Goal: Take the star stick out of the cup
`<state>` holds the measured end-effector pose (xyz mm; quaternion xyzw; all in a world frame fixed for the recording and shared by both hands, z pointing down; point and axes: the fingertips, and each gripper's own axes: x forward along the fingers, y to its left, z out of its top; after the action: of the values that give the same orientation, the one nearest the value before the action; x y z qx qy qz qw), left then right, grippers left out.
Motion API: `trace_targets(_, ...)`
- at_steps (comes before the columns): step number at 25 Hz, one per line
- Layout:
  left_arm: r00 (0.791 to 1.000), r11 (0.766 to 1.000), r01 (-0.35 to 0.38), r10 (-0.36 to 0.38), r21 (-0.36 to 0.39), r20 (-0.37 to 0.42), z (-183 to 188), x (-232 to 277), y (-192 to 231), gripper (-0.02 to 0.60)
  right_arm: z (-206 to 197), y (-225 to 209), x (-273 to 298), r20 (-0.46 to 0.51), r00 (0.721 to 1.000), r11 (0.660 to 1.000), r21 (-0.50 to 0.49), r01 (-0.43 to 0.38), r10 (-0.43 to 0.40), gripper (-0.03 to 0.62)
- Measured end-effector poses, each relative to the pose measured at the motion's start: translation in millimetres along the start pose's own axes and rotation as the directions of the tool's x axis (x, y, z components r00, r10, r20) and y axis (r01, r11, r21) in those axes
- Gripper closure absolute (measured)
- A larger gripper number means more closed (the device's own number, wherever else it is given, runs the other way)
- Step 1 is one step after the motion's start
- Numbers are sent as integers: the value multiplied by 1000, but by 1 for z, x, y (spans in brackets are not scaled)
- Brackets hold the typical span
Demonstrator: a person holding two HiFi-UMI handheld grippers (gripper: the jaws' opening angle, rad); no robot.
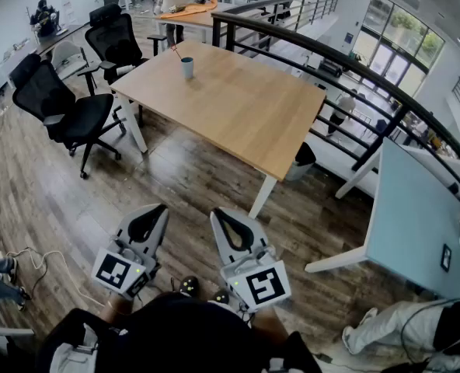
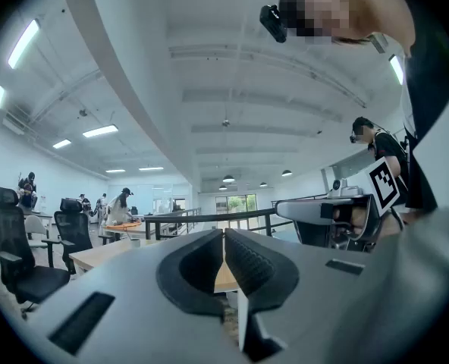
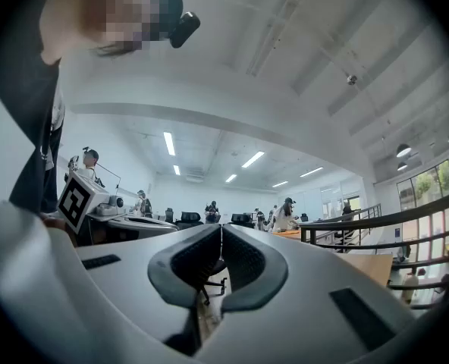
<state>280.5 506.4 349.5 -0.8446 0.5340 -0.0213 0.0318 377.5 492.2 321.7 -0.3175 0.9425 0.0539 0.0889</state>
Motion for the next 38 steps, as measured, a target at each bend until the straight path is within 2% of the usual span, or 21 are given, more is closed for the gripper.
trace_targets(3, 1000, 1000, 6, -6, 13, 15, 1, 5, -18, 560, -3, -9, -13, 7, 1000, 1000, 24, 4, -4, 572)
trace_targets(9, 1000, 999, 21, -20, 32, -17, -5, 10, -40, 559, -4, -12, -27, 19, 1000, 999, 30, -11, 10, 572)
trace_targets(13, 999, 998, 18, -15, 53, -50, 2, 17, -49, 560, -1, -18, -40, 19, 1000, 999, 33, 7, -8, 572)
trace_targets(17, 997, 994, 71, -69, 77, -34, -1, 24, -62, 560, -7, -23, -46, 16, 1000, 998, 56, 18, -19, 572)
trace_targets(23, 996, 997, 79, -78, 26, -34, -11, 39, -54, 560, -18, -29, -37, 2, 1000, 998, 59, 15, -15, 572)
trace_targets(30, 996, 996, 85, -84, 41, -20, -6, 64, -14, 560, -17, -49, 6, -16, 1000, 999, 35, 13, -13, 572)
trace_targets(34, 998, 998, 54, -55, 29, 17, -7, 70, 32, 559, -23, -45, 52, -30, 999, 1000, 17, -23, 24, 572)
trace_targets(38, 1000, 1000, 2, -2, 8, 2, -17, 79, 91, 560, -39, -38, 110, -37, 996, 996, 36, -76, 77, 572)
